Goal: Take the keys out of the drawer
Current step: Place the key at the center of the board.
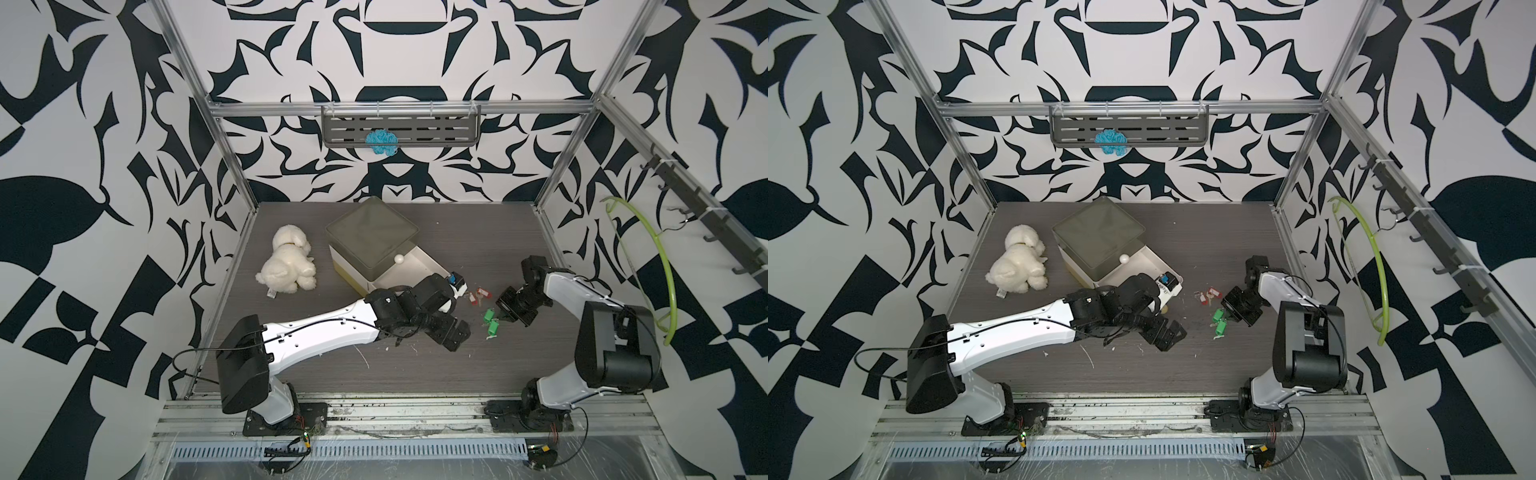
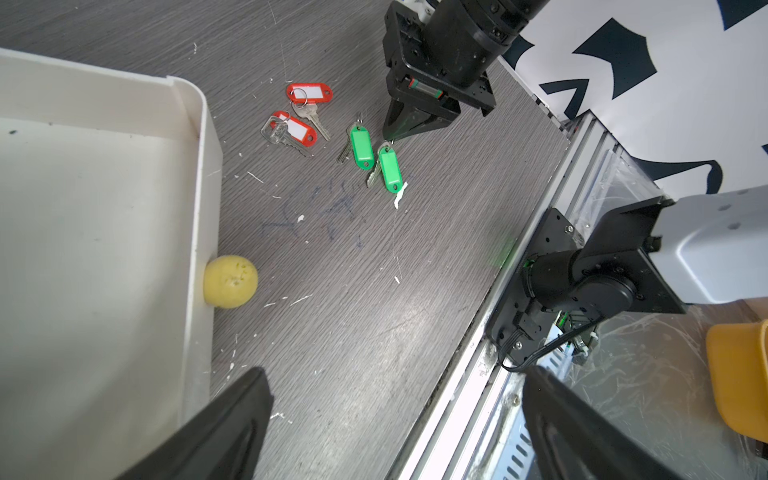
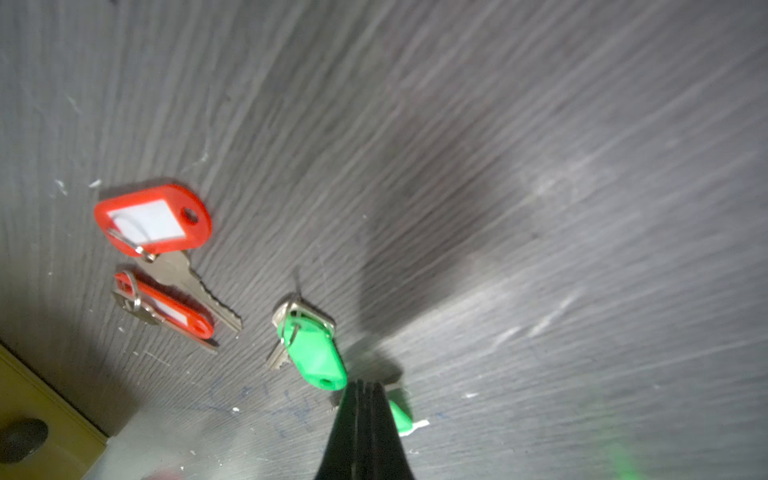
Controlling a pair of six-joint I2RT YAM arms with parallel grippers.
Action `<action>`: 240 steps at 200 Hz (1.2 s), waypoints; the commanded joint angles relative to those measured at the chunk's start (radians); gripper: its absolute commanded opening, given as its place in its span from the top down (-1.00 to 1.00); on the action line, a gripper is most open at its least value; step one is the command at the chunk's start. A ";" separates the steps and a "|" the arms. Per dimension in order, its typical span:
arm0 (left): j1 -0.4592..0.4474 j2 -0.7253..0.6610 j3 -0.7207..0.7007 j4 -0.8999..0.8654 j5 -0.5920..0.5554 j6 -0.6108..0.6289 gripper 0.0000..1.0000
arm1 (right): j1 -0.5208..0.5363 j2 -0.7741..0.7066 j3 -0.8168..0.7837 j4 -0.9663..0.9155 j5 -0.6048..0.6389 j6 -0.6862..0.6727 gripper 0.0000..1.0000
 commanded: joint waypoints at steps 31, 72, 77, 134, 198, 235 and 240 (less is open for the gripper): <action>-0.003 0.012 0.009 -0.016 -0.014 0.018 -0.98 | -0.009 0.029 0.036 0.002 0.013 -0.035 1.00; -0.004 0.010 0.006 -0.014 -0.024 0.016 -0.99 | -0.009 0.033 0.037 0.002 0.010 -0.045 0.83; -0.004 0.009 0.005 -0.014 -0.026 0.015 -0.99 | -0.011 0.031 0.038 0.001 0.010 -0.046 0.80; -0.004 -0.032 -0.029 0.010 -0.067 -0.003 -0.98 | -0.010 -0.008 0.066 -0.026 0.008 -0.055 0.53; -0.004 -0.118 -0.069 0.030 -0.134 -0.038 -0.98 | -0.010 -0.079 0.102 -0.065 -0.044 -0.046 0.19; -0.004 -0.209 -0.110 0.036 -0.212 -0.054 -0.98 | -0.011 -0.130 0.128 -0.050 -0.164 -0.033 -0.06; -0.004 -0.226 -0.121 0.037 -0.224 -0.056 -0.98 | -0.010 -0.139 0.129 -0.042 -0.180 -0.031 -0.31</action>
